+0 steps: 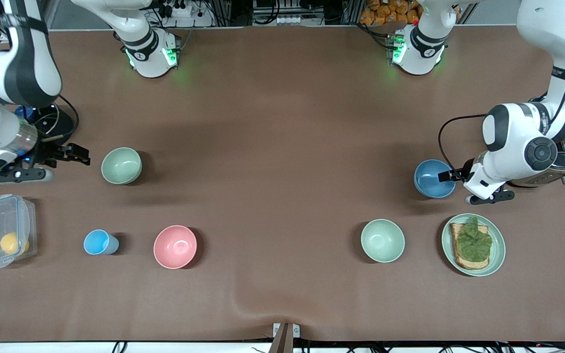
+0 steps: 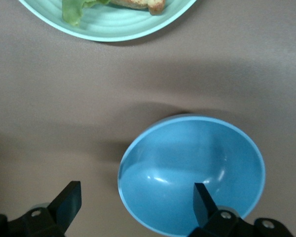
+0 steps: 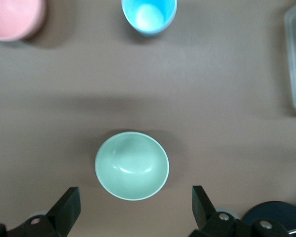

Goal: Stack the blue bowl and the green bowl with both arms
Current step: 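Reach the right gripper to the green bowl while the left gripper reaches the blue bowl, then grasp the green bowl rim with the right gripper while the left grasps the blue bowl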

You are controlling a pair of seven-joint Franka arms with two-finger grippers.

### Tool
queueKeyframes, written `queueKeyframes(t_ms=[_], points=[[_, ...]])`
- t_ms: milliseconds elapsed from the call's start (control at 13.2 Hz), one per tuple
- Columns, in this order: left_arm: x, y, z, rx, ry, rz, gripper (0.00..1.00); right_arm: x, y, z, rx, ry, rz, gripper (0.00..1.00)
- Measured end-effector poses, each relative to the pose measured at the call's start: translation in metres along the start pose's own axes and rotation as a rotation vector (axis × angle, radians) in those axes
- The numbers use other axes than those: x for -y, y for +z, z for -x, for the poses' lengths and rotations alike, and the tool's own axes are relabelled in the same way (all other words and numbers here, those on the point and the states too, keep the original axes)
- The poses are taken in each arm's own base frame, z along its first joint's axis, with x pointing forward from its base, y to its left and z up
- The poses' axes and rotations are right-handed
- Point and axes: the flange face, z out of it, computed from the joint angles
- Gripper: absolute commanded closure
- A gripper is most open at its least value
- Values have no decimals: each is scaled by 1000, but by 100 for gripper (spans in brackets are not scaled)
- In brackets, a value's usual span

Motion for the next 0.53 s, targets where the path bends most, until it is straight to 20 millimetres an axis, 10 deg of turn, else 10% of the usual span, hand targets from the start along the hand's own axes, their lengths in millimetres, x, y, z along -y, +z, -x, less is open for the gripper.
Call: queueKeyframes(t_ms=[530], points=[[1, 26, -4, 8, 1, -1, 25, -13, 100, 21, 46, -55, -9, 2]])
